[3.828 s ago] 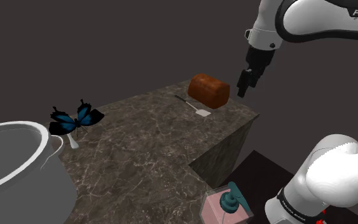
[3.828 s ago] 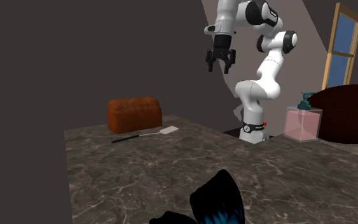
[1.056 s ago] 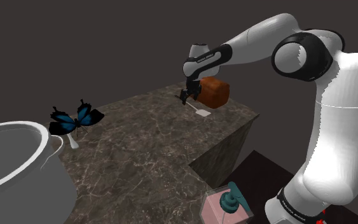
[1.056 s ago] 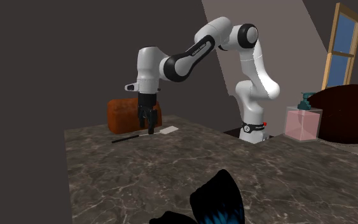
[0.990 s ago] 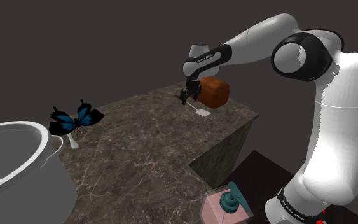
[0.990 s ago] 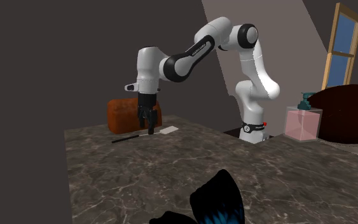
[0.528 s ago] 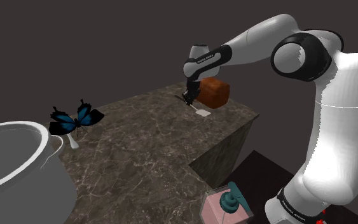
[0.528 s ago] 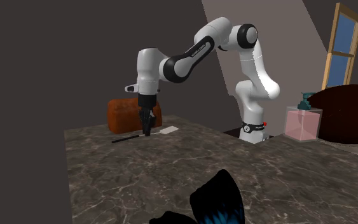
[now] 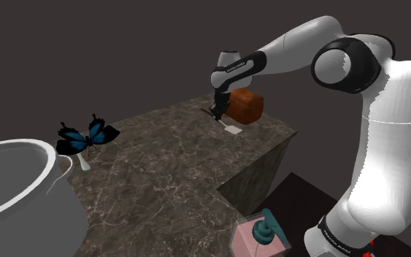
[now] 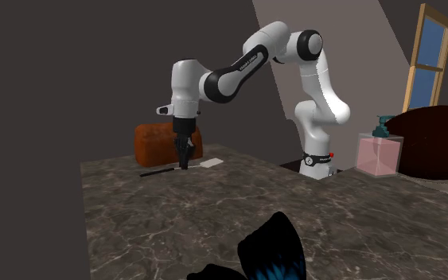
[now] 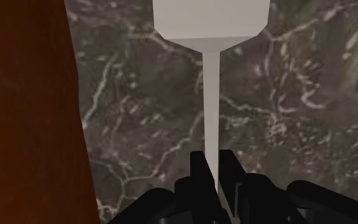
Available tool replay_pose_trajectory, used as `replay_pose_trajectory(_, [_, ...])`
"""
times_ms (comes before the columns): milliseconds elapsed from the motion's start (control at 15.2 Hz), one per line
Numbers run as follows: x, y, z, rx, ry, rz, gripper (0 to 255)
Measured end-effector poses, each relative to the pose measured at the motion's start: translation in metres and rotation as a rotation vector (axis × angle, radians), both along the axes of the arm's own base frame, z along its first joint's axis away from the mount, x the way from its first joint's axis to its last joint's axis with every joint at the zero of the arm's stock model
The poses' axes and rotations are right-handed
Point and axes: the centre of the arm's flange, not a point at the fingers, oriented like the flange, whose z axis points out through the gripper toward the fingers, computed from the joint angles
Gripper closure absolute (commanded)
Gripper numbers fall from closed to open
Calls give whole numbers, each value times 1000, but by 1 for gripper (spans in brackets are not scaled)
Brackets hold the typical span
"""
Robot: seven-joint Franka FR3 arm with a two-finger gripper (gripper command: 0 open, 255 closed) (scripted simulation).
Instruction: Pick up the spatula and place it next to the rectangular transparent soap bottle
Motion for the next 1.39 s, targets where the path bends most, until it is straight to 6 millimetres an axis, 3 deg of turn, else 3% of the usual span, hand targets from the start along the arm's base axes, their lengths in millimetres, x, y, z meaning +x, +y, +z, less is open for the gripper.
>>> replay_pose_trajectory(1386, [0, -1, 108, 0, 0, 0, 255])
